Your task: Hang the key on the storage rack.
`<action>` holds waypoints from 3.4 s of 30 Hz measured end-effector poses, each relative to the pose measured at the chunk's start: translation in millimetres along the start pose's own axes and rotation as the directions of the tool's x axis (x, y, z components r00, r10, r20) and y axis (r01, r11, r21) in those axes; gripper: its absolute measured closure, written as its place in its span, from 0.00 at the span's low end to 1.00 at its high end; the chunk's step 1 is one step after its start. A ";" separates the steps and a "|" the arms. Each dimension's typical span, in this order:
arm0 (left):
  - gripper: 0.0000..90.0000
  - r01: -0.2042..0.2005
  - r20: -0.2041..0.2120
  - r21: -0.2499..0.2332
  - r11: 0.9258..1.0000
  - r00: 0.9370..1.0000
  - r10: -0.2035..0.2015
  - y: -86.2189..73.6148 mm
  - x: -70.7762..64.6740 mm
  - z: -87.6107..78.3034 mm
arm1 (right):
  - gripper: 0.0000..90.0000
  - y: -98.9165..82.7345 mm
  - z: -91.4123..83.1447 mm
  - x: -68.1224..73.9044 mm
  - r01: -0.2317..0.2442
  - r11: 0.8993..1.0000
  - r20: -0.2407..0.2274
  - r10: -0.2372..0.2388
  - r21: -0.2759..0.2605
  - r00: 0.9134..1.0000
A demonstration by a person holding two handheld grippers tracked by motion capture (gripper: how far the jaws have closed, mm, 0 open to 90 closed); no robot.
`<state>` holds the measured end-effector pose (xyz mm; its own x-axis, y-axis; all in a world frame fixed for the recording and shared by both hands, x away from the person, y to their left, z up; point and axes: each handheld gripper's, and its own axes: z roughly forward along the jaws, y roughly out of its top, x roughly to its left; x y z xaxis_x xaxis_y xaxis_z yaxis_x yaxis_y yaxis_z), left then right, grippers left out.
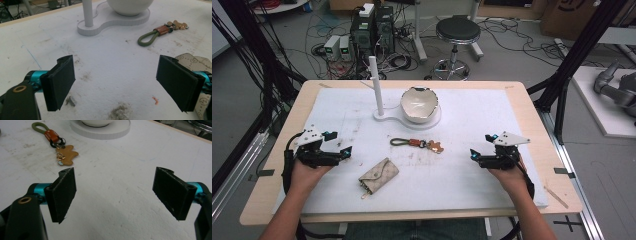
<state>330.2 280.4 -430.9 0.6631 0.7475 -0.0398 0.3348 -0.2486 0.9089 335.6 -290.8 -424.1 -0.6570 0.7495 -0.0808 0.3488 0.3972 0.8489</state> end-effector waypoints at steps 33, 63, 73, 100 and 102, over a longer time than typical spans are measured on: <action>0.17 -0.003 -0.021 0.003 1.000 1.000 0.003 -7.3 1.1 -8.5 | 0.22 95.5 92.9 61.4 0.218 0.975 -0.271 -0.200 0.036 0.942; 0.17 -0.022 -0.013 0.030 0.999 1.000 0.023 -9.2 0.2 -4.8 | 0.53 90.1 169.4 85.7 0.318 0.915 -0.375 -0.213 0.247 0.902; 0.17 -0.042 -0.008 0.034 0.999 0.999 0.042 -8.5 -3.1 -5.3 | 0.76 92.4 166.6 89.6 0.357 0.902 -0.401 -0.242 0.243 0.884; 0.17 -0.055 0.003 0.049 0.997 0.998 0.055 -8.6 -5.0 -4.7 | 0.81 163.9 106.5 83.8 0.261 0.965 -0.234 -0.257 -0.013 0.938; 0.17 -0.056 0.003 0.048 0.997 0.998 0.056 -8.6 -5.0 -4.7 | 0.80 173.4 104.6 84.9 0.263 0.964 -0.224 -0.265 -0.037 0.938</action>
<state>321.0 281.7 -436.6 0.6827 0.7306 0.0104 0.3285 -0.3196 0.8888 410.2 -102.9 -338.4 -0.8584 0.4790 -0.1835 0.1386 0.5610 0.8161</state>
